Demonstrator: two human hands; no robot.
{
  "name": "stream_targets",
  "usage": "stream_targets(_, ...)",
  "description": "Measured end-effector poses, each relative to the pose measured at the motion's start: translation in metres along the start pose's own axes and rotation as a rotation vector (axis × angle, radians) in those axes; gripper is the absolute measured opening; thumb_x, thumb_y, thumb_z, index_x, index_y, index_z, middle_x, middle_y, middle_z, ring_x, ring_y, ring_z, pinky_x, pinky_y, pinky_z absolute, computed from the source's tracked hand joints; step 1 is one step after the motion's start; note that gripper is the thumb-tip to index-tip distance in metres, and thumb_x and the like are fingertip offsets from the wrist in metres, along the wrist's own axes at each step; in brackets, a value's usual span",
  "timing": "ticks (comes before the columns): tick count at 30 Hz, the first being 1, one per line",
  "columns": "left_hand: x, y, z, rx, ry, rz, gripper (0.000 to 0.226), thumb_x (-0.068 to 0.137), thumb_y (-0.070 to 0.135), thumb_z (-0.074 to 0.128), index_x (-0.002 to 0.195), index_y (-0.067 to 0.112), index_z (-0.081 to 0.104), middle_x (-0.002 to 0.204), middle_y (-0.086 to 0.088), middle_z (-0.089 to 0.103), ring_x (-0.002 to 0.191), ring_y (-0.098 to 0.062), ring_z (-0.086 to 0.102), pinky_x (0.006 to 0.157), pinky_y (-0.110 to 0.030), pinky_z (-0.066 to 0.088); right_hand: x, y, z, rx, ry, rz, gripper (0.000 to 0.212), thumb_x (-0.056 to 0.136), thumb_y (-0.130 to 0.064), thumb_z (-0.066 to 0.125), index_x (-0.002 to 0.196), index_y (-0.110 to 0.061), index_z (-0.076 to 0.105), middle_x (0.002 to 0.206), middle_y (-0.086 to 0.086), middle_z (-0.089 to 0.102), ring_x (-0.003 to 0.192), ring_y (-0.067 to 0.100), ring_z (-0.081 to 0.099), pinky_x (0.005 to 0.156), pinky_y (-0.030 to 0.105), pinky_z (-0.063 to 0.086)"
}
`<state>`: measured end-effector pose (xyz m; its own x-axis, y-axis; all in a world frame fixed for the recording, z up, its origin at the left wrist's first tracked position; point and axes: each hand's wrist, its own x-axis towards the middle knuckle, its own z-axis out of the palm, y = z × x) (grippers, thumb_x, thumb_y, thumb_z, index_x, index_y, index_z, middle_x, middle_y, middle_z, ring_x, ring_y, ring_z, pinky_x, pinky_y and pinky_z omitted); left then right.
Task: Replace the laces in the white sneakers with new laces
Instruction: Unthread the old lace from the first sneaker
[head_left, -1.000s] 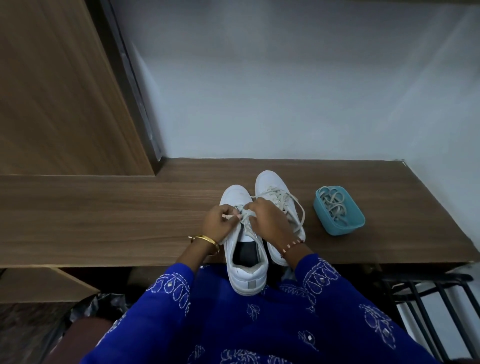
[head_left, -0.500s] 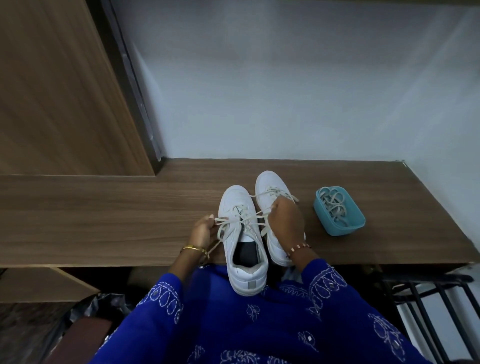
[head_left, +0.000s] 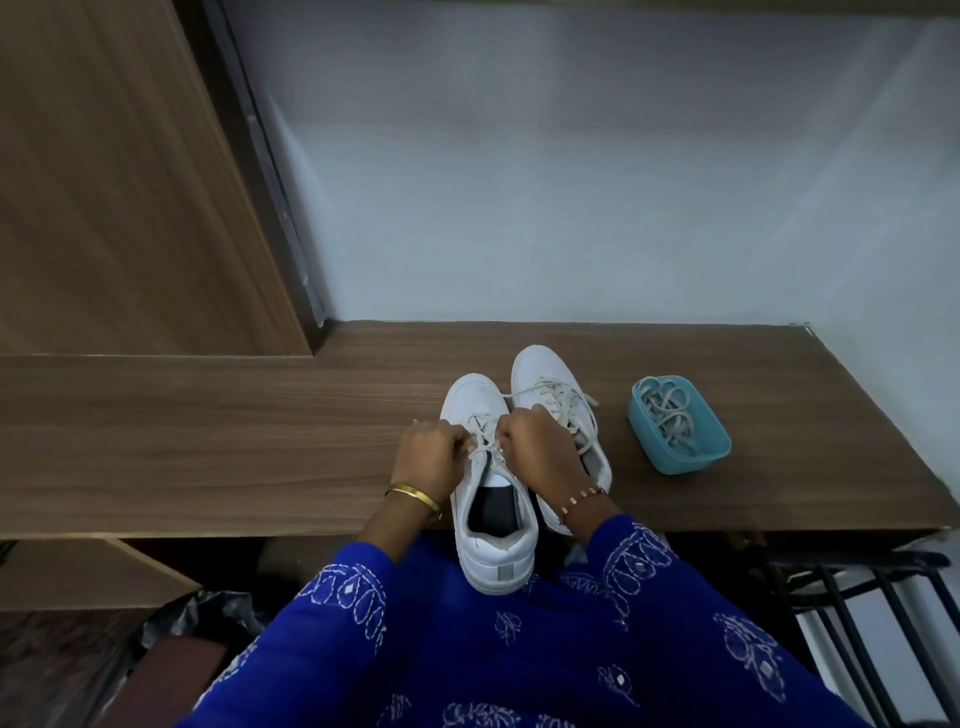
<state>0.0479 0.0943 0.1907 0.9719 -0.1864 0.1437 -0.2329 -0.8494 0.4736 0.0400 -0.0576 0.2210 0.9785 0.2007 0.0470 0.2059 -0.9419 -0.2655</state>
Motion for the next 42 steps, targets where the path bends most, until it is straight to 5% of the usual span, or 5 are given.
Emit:
stream_targets(4, -0.008, 0.0, -0.005, -0.165, -0.016, -0.054, 0.01, 0.087, 0.012, 0.056, 0.086, 0.009, 0.065, 0.085, -0.005, 0.068, 0.081, -0.025, 0.062, 0.066, -0.026, 0.04, 0.0, 0.002, -0.003, 0.129, 0.035, 0.058, 0.018, 0.087, -0.007, 0.045, 0.087, -0.006, 0.062, 0.089, 0.01, 0.064, 0.09, 0.026, 0.056, 0.067, 0.033, 0.044)
stream_targets(13, -0.004, 0.004, -0.001, -0.14, -0.018, -0.014, 0.01, 0.085, 0.013, 0.059, 0.088, 0.007, 0.068, 0.09, -0.007, 0.07, 0.085, -0.025, 0.063, 0.072, -0.028, 0.041, -0.002, -0.002, -0.007, 0.286, -0.034, 0.109, 0.017, 0.088, -0.006, 0.044, 0.092, -0.006, 0.06, 0.09, 0.012, 0.066, 0.086, 0.028, 0.061, 0.071, 0.032, 0.046)
stream_targets(22, -0.012, 0.004, -0.006, -0.409, -0.141, -0.072, 0.019, 0.076, 0.03, 0.037, 0.061, 0.02, 0.042, 0.056, 0.006, 0.043, 0.058, -0.014, 0.046, 0.053, -0.023, 0.028, 0.0, 0.017, -0.031, 0.296, 0.363, 0.42, 0.014, 0.091, -0.007, 0.046, 0.093, -0.004, 0.06, 0.092, 0.011, 0.063, 0.083, 0.028, 0.058, 0.064, 0.03, 0.039)
stream_targets(34, 0.003, 0.018, -0.013, 0.141, -0.064, 0.094, 0.021, 0.09, 0.03, 0.053, 0.096, 0.019, 0.069, 0.095, -0.002, 0.07, 0.094, -0.022, 0.06, 0.095, -0.032, 0.031, 0.002, 0.006, 0.003, -0.12, 0.01, -0.06, 0.025, 0.092, -0.014, 0.046, 0.107, -0.013, 0.066, 0.116, 0.008, 0.048, 0.107, 0.025, 0.044, 0.071, 0.032, 0.041)
stream_targets(42, -0.008, 0.007, -0.006, -0.532, -0.094, -0.082, 0.016, 0.09, -0.001, 0.049, 0.082, 0.006, 0.061, 0.082, -0.003, 0.063, 0.08, -0.017, 0.058, 0.077, -0.029, 0.043, 0.001, 0.015, -0.017, -0.017, 0.287, 0.078, 0.014, 0.077, 0.005, 0.054, 0.088, 0.0, 0.062, 0.101, 0.017, 0.055, 0.089, 0.032, 0.054, 0.063, 0.036, 0.045)
